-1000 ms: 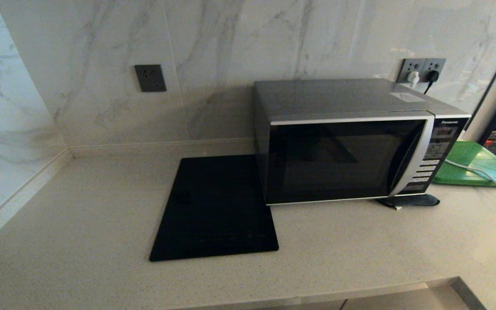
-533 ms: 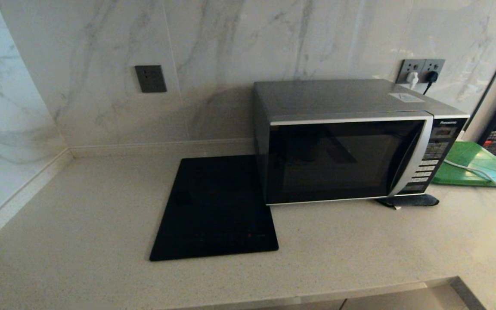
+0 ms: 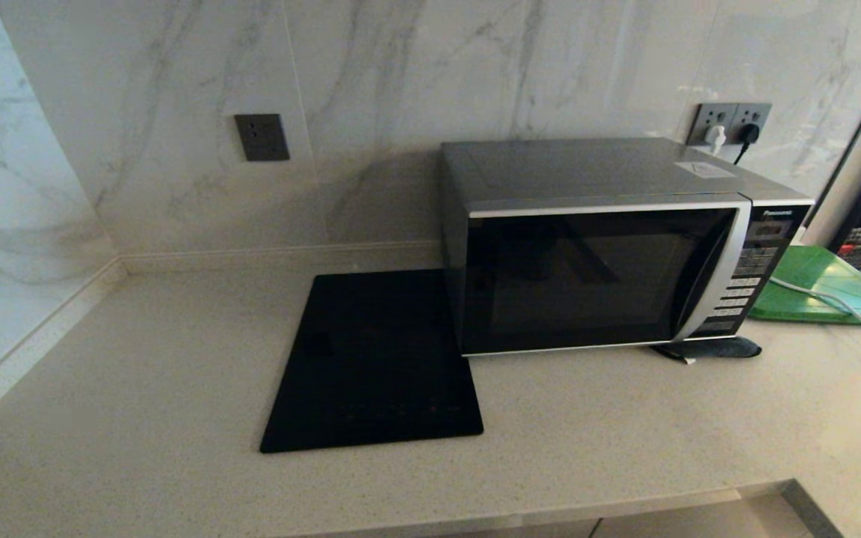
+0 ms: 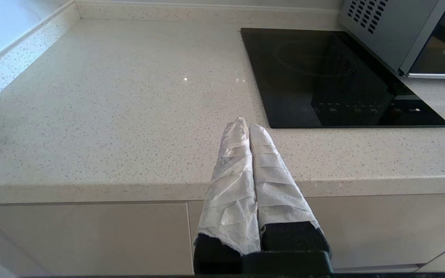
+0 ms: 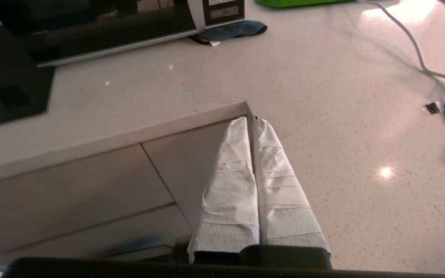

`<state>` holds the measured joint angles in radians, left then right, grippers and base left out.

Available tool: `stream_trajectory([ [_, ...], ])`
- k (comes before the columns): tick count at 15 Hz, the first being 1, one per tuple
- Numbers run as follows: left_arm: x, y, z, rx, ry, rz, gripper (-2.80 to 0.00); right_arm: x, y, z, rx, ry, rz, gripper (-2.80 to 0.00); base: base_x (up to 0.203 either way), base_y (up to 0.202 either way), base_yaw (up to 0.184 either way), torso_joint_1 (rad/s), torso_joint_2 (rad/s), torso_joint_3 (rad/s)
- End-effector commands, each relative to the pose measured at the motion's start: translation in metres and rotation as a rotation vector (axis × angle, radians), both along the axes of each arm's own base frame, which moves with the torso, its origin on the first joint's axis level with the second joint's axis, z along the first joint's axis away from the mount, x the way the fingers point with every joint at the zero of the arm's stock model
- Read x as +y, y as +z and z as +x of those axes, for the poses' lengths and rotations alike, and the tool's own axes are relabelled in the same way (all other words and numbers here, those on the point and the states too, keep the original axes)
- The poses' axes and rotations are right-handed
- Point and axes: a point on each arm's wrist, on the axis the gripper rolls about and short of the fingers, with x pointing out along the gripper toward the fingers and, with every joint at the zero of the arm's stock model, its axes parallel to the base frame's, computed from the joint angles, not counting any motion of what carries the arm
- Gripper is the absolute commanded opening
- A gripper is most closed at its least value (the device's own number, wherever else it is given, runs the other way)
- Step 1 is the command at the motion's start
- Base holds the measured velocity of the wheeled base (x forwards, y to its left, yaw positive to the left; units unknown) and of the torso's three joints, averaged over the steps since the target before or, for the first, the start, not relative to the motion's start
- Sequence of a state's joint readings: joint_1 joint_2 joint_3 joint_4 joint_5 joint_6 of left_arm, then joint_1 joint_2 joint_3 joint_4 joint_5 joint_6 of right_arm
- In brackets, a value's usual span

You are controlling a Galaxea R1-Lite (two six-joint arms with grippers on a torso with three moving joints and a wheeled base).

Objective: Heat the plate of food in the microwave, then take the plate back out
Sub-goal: Open the microwave oven

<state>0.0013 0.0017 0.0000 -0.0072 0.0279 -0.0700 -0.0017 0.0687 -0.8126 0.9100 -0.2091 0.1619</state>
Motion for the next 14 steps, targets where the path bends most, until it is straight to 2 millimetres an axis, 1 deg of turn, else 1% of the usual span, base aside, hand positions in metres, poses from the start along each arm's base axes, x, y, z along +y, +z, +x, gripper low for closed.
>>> stream_trajectory([
  [1, 0.0, 0.0, 0.0, -0.001, 0.001, -0.001, -2.8, -0.001, -0.02, -0.007, 0.017, -0.034, 0.009, -2.8, 0.0, 0.0, 0.0, 0.0, 0.0, 0.0],
  [3, 0.0, 0.0, 0.0, -0.001, 0.0, -0.001, -2.8, -0.001, -0.031, 0.003, 0.067, -0.037, 0.025, -2.8, 0.0, 0.0, 0.0, 0.0, 0.0, 0.0],
  [6, 0.0, 0.0, 0.0, -0.001, 0.0, -0.001, -2.8, -0.001, -0.052, 0.032, 0.096, -0.038, 0.04, -2.8, 0.0, 0.0, 0.0, 0.0, 0.0, 0.0],
  [9, 0.0, 0.0, 0.0, 0.001, 0.0, -0.001, -2.8, -0.001, -0.068, 0.06, 0.026, -0.033, 0.037, -2.8, 0.0, 0.0, 0.0, 0.0, 0.0, 0.0],
  [13, 0.0, 0.0, 0.0, -0.001, 0.0, -0.001, -2.8, 0.0, -0.092, 0.083, -0.014, 0.0, -0.01, -2.8, 0.0, 0.0, 0.0, 0.0, 0.0, 0.0],
  [14, 0.0, 0.0, 0.0, -0.001, 0.002, -0.001, -2.8, 0.0, -0.093, 0.088, -0.058, 0.019, -0.028, -2.8, 0.0, 0.0, 0.0, 0.0, 0.0, 0.0],
])
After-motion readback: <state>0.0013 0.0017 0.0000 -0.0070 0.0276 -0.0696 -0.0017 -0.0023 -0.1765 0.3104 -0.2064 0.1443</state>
